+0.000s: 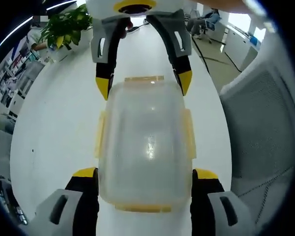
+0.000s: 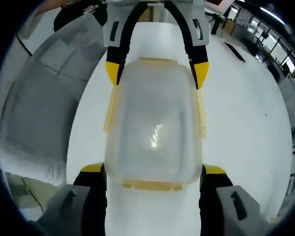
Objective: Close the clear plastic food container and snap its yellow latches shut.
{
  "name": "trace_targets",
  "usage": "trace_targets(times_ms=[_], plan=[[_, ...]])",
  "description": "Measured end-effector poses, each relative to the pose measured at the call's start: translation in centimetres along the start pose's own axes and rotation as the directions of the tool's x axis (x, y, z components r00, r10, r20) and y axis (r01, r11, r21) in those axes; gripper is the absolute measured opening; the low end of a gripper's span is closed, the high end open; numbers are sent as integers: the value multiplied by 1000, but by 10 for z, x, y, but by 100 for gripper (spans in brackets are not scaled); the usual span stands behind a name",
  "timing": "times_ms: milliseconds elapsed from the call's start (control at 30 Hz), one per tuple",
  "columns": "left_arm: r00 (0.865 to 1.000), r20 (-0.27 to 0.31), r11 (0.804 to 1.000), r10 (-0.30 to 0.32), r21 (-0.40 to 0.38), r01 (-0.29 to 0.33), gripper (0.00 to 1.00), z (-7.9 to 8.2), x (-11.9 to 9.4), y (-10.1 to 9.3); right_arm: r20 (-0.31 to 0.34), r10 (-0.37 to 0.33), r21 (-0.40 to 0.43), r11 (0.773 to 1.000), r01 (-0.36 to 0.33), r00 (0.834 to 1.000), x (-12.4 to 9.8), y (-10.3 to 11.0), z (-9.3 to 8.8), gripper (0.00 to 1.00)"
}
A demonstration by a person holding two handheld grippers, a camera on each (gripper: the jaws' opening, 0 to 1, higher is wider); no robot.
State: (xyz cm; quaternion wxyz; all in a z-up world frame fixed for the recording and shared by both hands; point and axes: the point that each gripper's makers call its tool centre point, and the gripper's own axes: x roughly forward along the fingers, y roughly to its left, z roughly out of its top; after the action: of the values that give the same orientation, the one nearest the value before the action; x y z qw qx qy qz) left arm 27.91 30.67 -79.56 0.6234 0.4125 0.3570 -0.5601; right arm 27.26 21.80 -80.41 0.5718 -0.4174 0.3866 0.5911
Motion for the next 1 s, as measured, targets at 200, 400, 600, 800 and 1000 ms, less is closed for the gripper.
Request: trace_targets(times_ms=[200,400,600,800,1000], plan=[[1000,16,1000,-3,-3,3,73,-27,-13,-8,3,-1,3,1000,1,1000,10,7,25,74],[1000,13,1000,-3,2,3,73,-47,-23,-13,-5,-3,4,1000,3,1000,18,12,48,74],[999,36,1000,-8,4,8,73,-58,-28,-15,-13,-6,11,1000,6,1000,23,16,59,74],[999,48,1000,-16,14,15,73,-61,-30,-15,-23,-10,22,1000,10,1000,24,17,62,74],[998,57,999,-25,31,23,73,-63,-31,-11,-20,-15,39,999,16,1000,24,14,64,74]])
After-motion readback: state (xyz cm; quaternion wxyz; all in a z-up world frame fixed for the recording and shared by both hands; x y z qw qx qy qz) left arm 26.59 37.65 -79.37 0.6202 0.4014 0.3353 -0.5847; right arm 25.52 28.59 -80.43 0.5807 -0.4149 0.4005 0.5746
